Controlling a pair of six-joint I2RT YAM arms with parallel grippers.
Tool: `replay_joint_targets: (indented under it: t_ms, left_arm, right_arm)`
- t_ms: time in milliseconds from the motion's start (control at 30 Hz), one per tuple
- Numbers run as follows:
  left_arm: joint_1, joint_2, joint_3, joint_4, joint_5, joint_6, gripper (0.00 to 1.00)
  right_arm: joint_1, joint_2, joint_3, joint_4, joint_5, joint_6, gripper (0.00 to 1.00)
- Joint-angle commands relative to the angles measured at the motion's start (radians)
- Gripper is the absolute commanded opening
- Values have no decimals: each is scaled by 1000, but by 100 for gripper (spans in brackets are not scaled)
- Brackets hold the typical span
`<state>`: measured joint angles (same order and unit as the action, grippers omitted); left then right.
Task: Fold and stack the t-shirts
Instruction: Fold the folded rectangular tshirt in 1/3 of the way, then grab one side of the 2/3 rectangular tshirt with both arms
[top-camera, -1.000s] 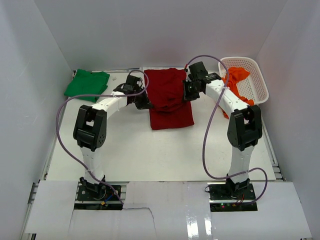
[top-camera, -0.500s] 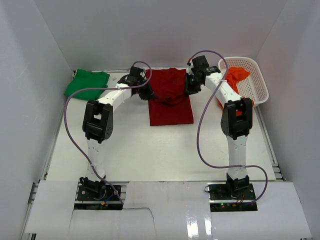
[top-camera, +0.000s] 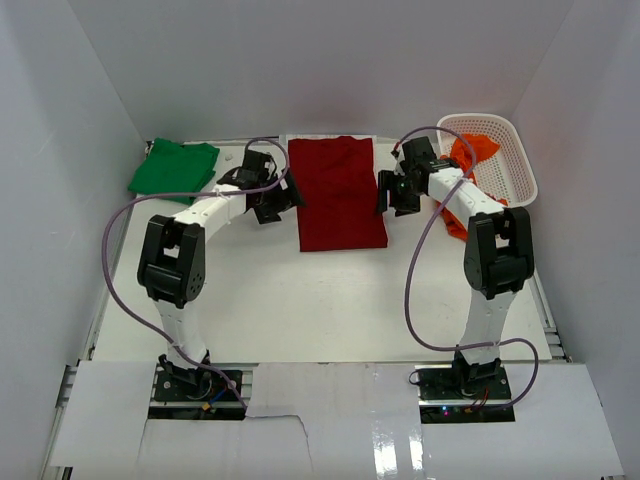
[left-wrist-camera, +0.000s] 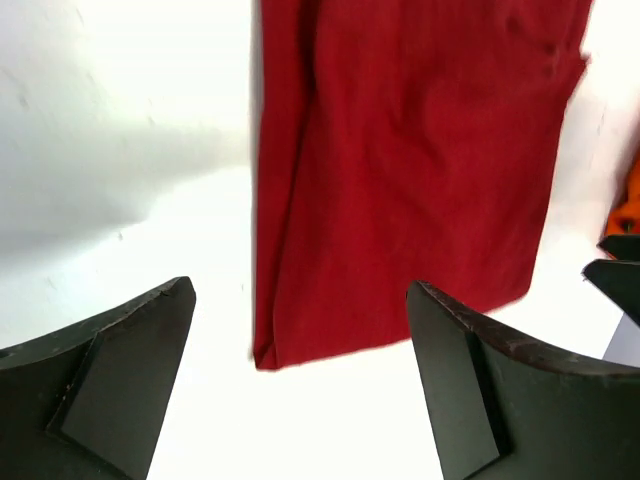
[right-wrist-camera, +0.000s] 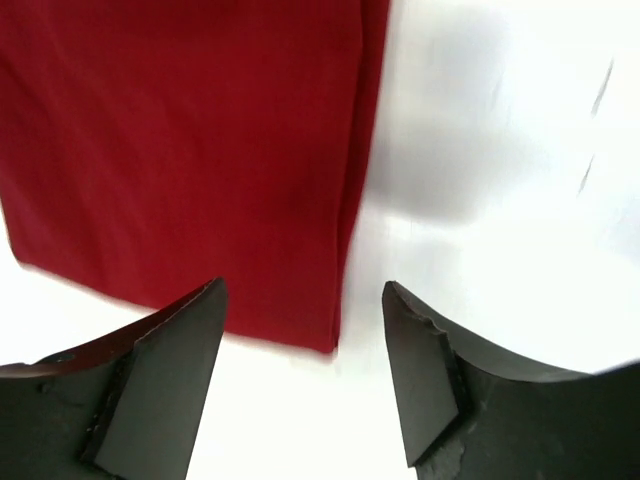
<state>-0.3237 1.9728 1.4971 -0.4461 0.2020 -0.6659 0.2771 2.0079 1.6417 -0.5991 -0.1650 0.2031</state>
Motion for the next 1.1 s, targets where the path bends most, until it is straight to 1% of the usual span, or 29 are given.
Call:
replay_joint_targets:
  t_ms: [0, 33, 100, 233, 400, 467, 500, 533, 600, 733, 867, 967, 1067]
  left_arm:
    - [-38, -130, -160, 67, 31, 19, 98]
    - [-46, -162, -199, 82, 28, 12, 98]
    - [-63, -183, -292, 134, 34, 3, 98]
    - [-80, -177, -369, 182, 36, -4, 96]
    - [-103, -126, -391, 213, -2, 6, 95]
    - [-110, -105, -383, 214, -21, 9, 94]
    - [-112, -85, -382, 218, -42, 11, 94]
    - [-113, -77, -380, 222, -50, 9, 93]
    - [-115, -51, -376, 233, -58, 5, 92]
    - [-121, -11, -364, 236, -96, 6, 87]
    - [-129, -2, -373, 234, -89, 11, 76]
    - [-133, -43, -408, 231, -84, 8, 73]
    - [-137, -100, -455, 227, -76, -4, 73]
  right_arm:
    - [4, -124, -161, 70, -47, 13, 68]
    - [4, -135, -187, 73, -48, 18, 66]
    - [4, -156, -253, 99, -70, 21, 65]
    - [4, -141, -301, 128, -117, 30, 62]
    - [4, -101, -338, 165, -120, 41, 59]
    - [4, -92, -358, 180, -125, 44, 57]
    - [4, -78, -361, 185, -126, 45, 55]
    - [4, -72, -365, 197, -130, 47, 49]
    - [4, -49, -367, 208, -134, 48, 43]
    - [4, -24, -370, 219, -137, 48, 42]
    - [4, -15, -375, 225, -131, 47, 41]
    - [4, -14, -376, 225, -128, 44, 41]
    - [4, -12, -375, 225, -128, 44, 41]
